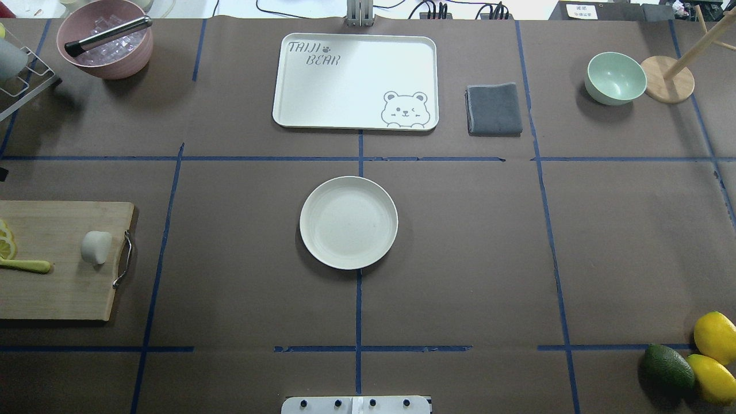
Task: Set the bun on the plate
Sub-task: 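Reach the left gripper to the white bun on the cutting board and grasp it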
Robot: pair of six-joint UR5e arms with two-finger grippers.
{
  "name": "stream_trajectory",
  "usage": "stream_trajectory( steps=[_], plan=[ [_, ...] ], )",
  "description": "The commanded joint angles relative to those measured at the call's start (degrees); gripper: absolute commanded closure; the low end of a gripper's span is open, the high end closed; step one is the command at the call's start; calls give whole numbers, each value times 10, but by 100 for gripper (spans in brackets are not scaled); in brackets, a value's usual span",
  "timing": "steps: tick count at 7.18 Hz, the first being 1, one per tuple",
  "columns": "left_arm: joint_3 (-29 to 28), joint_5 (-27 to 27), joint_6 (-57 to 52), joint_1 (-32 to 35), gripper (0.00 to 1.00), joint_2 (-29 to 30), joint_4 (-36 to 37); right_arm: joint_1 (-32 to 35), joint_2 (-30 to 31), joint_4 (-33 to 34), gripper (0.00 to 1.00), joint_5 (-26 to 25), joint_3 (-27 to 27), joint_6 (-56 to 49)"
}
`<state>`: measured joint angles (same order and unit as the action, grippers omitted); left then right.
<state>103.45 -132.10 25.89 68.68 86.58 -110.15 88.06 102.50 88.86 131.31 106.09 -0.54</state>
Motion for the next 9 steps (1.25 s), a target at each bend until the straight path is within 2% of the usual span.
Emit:
stream_trajectory(
  steps=[1,2,4,5,9],
  plan=[
    [14,83,147,-98,0,-1,-57,0,3,0,0,1,1,-1],
    [24,107,185,-134,0,-1,-57,0,4,0,0,1,1,-1],
    [25,113,216,-170,0,-1,-58,0,5,0,0,5,1,-1],
    [25,139,225,-192,0,-2,-58,0,5,0,0,10,1,-1],
    [7,147,224,-246,0,-4,-58,0,7,1,0,11,-1,-2]
  ],
)
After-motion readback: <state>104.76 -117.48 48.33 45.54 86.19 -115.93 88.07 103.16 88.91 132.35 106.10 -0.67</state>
